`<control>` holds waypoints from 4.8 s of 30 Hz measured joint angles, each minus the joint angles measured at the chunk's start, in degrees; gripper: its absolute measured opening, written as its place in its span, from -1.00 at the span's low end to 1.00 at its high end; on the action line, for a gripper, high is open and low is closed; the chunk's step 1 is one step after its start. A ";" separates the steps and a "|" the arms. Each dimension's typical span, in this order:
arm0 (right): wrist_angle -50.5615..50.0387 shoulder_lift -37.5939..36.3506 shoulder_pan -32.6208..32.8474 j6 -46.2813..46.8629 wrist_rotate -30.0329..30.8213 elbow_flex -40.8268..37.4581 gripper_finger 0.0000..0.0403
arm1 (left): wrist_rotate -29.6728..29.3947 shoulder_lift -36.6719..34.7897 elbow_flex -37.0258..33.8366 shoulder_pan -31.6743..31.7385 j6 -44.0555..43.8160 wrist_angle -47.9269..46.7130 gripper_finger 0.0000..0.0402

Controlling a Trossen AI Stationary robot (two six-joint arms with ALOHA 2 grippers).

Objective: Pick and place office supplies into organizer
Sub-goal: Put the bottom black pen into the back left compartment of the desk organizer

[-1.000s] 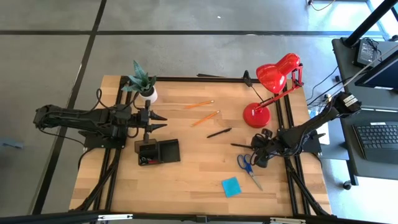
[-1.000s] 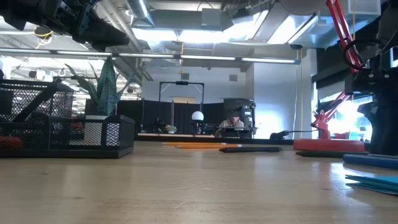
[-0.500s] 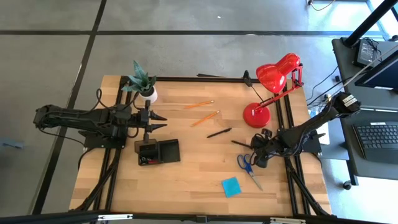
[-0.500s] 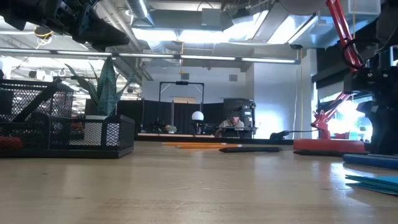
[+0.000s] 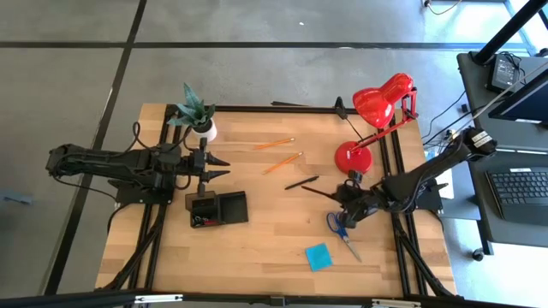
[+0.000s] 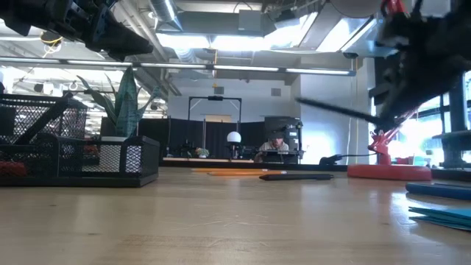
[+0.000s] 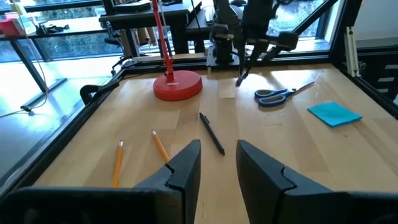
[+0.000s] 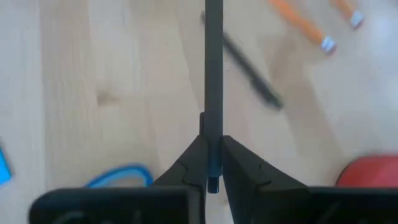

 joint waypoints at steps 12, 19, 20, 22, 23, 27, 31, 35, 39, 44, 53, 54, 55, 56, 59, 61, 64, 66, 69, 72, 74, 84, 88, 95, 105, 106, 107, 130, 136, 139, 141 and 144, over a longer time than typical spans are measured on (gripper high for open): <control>18.08 0.40 -8.07 -23.54 5.15 3.75 -0.81 | 0.02 -0.02 0.00 0.00 -1.60 0.02 -0.53; 29.66 3.00 -12.46 -40.74 4.47 3.75 -0.81 | 0.04 0.00 0.00 -0.01 -3.04 0.02 -0.52; 30.82 3.36 -12.97 -42.01 4.06 3.77 -0.81 | 0.03 -0.02 0.00 0.00 -3.04 0.04 -0.52; 32.29 4.10 -13.82 -43.27 3.08 3.77 -0.81 | 0.04 0.00 0.00 0.00 -3.23 0.02 -0.53; 32.63 4.45 -14.20 -43.39 2.55 3.77 -0.81 | 0.04 -0.01 0.00 0.00 -3.74 0.04 -0.53; 35.12 6.26 -15.55 -42.42 1.37 3.77 -0.81 | 0.06 -0.02 0.00 -0.01 -7.55 0.02 -0.52; 43.64 9.43 -17.07 -41.92 -3.25 3.77 -0.81 | 0.04 0.00 0.00 0.00 -8.60 0.02 -0.52; 53.56 13.58 -18.07 -43.77 -5.51 3.78 -0.81 | 0.04 0.01 0.00 0.00 -8.24 0.01 -0.53; 62.12 18.08 -19.05 -44.64 -7.33 3.79 -0.81 | 0.04 0.01 0.00 -0.02 -8.59 0.00 -0.53; 69.28 23.00 -20.25 -42.85 -7.62 3.79 -0.81 | 0.07 0.00 0.00 0.00 -8.63 0.01 -0.52; 70.73 26.50 -23.17 -30.32 -12.83 6.56 -0.81 | -2.42 2.93 0.00 -1.26 19.00 0.53 -0.48; 70.65 26.56 -23.50 -28.32 -13.52 7.12 -0.81 | -4.00 3.98 0.00 -1.86 23.51 0.59 -0.47; 70.44 26.56 -23.83 -26.62 -14.09 7.65 -0.81 | -5.70 5.13 0.00 -2.57 27.87 0.45 -0.45; 70.23 26.56 -24.16 -24.98 -14.77 8.21 -0.81 | -7.45 6.26 0.00 -3.36 32.24 0.56 -0.43; 69.93 26.56 -25.12 -20.27 -15.00 9.31 -0.81 | -11.33 9.85 0.00 -5.94 44.53 2.64 -0.37; 69.91 26.55 -25.86 -17.08 -15.04 9.79 -0.81 | -13.10 11.89 0.00 -7.63 51.62 5.02 -0.34; 69.42 26.53 -27.02 -11.69 -15.04 9.89 -0.81 | -17.34 14.72 0.00 -10.14 61.54 9.32 -0.29; 68.68 26.53 -27.54 -8.98 -15.00 9.89 -0.81 | -21.29 16.49 0.00 -11.81 69.25 11.82 -0.27; 67.20 26.54 -27.84 -5.60 -15.02 9.89 -0.81 | -27.48 19.28 0.00 -13.85 81.65 14.93 -0.25; 67.20 26.55 -27.84 -3.11 -15.05 9.89 -0.81 | -33.46 22.64 0.00 -15.02 93.63 19.80 -0.24; 67.18 26.53 -27.84 -1.75 -15.05 9.89 -0.81 | -36.30 25.12 0.00 -15.19 100.76 24.10 -0.24; 67.31 26.53 -27.82 1.73 -15.03 9.89 -0.81 | -37.69 36.85 0.78 -14.66 116.96 43.71 -0.24; 67.39 26.53 -27.78 1.92 -15.03 9.89 -0.81 | -38.49 39.12 2.68 -13.46 120.33 43.76 -0.24; 66.85 26.53 -27.53 1.90 -15.03 10.04 -0.81 | -37.07 41.85 6.66 -10.99 123.45 45.50 -0.24; 66.70 26.53 -26.11 1.34 -15.03 10.04 -0.81 | -34.60 47.22 11.10 -8.55 124.47 46.98 -0.24; 66.68 26.53 -25.96 0.95 -15.03 10.04 -0.81 | -34.58 47.70 11.22 -8.31 125.30 46.97 -0.24; 66.68 26.53 -25.80 0.71 -15.03 10.04 -0.81 | -34.56 48.21 11.33 -8.06 126.06 46.99 -0.24; 65.45 26.51 -25.07 -1.26 -14.95 10.17 -0.81 | -37.03 49.67 14.25 -7.72 123.65 46.45 -0.86; 65.69 26.49 -25.09 -4.31 -14.81 10.22 -0.79 | -38.24 49.67 14.25 -7.74 121.62 46.47 -0.86; 65.72 26.49 -25.08 -6.18 -14.89 10.22 -0.69 | -38.35 49.67 14.25 -7.73 121.17 46.51 -0.84; 65.61 26.49 -25.04 -7.45 -15.55 10.17 -0.58 | -38.73 49.67 14.26 -7.69 119.88 46.79 -0.85; 66.27 26.56 -25.07 -10.42 -18.12 10.11 -0.36 | -38.95 49.60 14.34 -7.67 115.97 47.12 -0.86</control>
